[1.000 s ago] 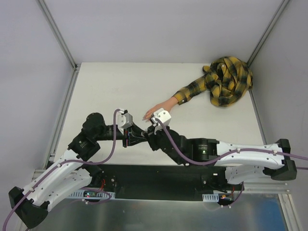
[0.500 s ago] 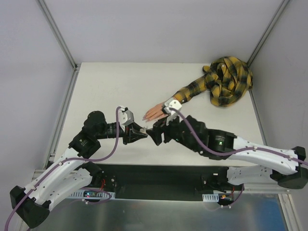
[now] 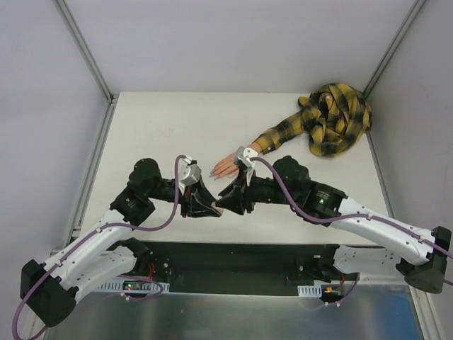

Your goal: Paint the nails

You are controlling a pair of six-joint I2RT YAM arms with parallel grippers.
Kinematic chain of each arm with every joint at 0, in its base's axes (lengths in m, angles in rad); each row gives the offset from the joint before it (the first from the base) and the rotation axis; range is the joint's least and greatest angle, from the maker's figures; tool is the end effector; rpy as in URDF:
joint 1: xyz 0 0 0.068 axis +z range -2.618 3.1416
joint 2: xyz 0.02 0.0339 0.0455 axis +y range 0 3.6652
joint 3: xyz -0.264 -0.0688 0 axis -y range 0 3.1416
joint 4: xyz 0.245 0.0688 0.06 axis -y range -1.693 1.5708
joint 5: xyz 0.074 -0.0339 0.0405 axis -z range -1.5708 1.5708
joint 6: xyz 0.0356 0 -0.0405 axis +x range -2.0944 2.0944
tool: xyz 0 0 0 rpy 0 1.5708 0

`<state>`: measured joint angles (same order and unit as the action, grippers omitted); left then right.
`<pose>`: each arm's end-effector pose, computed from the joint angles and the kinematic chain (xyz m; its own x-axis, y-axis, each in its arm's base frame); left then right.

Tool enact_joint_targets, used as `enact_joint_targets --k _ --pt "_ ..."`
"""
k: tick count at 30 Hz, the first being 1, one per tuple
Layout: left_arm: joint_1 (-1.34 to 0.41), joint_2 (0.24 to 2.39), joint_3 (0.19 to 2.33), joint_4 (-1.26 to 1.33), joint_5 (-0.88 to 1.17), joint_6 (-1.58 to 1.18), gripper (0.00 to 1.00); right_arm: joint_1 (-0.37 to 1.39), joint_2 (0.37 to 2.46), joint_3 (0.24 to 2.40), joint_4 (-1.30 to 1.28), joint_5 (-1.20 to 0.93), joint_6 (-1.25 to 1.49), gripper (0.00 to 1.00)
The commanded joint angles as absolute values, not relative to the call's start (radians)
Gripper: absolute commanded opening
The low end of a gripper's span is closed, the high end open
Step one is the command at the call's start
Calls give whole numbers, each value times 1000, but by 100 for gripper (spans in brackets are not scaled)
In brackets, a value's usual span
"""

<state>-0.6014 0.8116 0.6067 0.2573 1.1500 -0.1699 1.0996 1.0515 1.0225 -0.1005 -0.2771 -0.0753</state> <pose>0.1290 -0.1279 0.3185 -0.1236 0.0010 -0.9923 0.9759 -0.1813 -0.1217 0.1016 0.2209 0.3816 0.0153 -0.1294 -0.9915 -0.9818 0.1857 -0.0394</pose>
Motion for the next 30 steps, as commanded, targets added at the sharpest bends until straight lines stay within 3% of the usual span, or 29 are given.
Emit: enact_joint_targets --k 1,7,9,10,11,13,14,15,18,24,26,27,30 --pt "-603 818 609 345 1221 -190 0 1095 1055 1020 -5 -364 -66 27" --pt "-601 795 617 292 1108 -143 0 1095 1092 1017 -6 -403 -45 27" --pt "-601 772 624 239 1021 -105 0 1101 1107 1011 32 -388 -20 14" --pt "-600 762 624 230 985 -95 0 1111 1111 1009 32 -362 -9 1" --pt "-600 750 623 204 948 -72 0 1124 1114 1009 29 -315 -3 1" --pt "-600 716 620 174 760 -49 0 1196 1129 1040 -65 122 14 0" --pt "-600 706 620 155 680 -20 0 1335 1155 1078 -159 422 68 0" --pt "-600 687 623 118 541 -12 0 1385 1187 1182 -384 876 181 0" --pt "-600 667 624 71 392 24 0 1509 1287 1244 -463 1119 342 0" --pt "-600 669 630 64 503 29 0 1505 1342 1305 -324 887 174 0" --pt "-600 680 641 64 616 29 0 1471 1295 1292 -307 756 106 9" --pt "-601 693 644 64 646 23 0 1457 1278 1287 -307 717 88 21" --pt "-607 719 655 64 736 12 0 1431 1192 1269 -336 657 20 32"
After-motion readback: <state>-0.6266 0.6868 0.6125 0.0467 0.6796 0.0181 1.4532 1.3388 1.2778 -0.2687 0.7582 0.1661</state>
